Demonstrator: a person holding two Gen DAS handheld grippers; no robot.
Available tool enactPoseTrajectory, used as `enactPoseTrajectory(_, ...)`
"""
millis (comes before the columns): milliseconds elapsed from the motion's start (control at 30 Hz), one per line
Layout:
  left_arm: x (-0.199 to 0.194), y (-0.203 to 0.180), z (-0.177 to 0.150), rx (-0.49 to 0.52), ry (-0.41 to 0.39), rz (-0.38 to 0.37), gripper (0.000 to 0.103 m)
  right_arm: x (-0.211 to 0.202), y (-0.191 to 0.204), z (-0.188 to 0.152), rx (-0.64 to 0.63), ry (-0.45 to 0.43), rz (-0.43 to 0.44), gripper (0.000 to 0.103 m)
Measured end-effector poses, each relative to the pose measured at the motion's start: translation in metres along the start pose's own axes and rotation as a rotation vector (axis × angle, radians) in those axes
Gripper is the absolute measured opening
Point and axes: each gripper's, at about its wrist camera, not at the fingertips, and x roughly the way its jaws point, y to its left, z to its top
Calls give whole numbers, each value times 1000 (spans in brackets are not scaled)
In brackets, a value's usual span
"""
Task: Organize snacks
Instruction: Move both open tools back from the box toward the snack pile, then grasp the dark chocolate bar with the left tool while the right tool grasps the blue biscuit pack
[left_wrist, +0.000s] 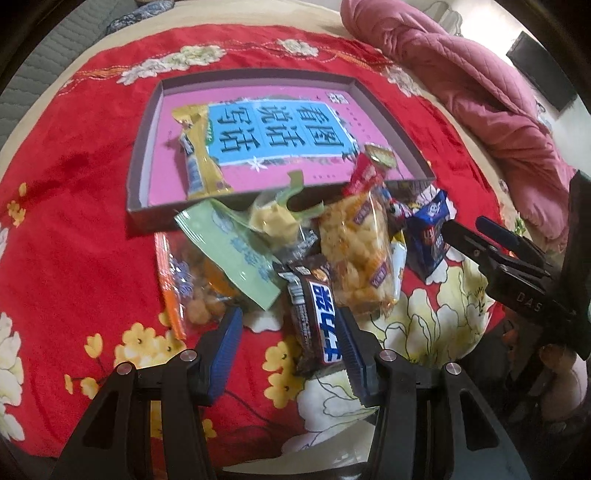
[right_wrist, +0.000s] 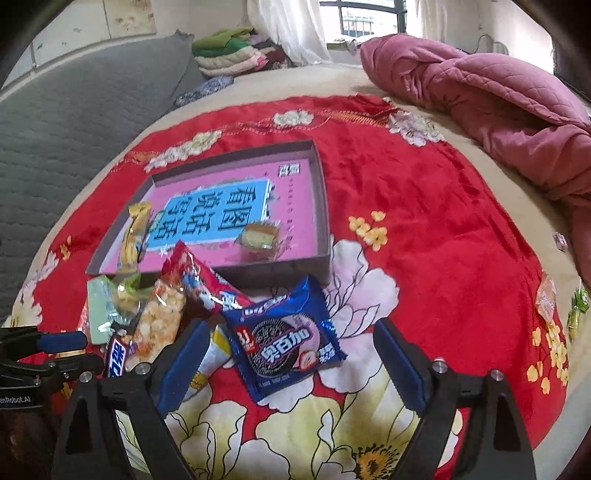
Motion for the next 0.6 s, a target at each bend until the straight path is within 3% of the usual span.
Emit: enactPoseTrajectory(600, 16, -12, -6, 16, 45, -1, 53, 20, 10, -7, -77, 72, -41, 90)
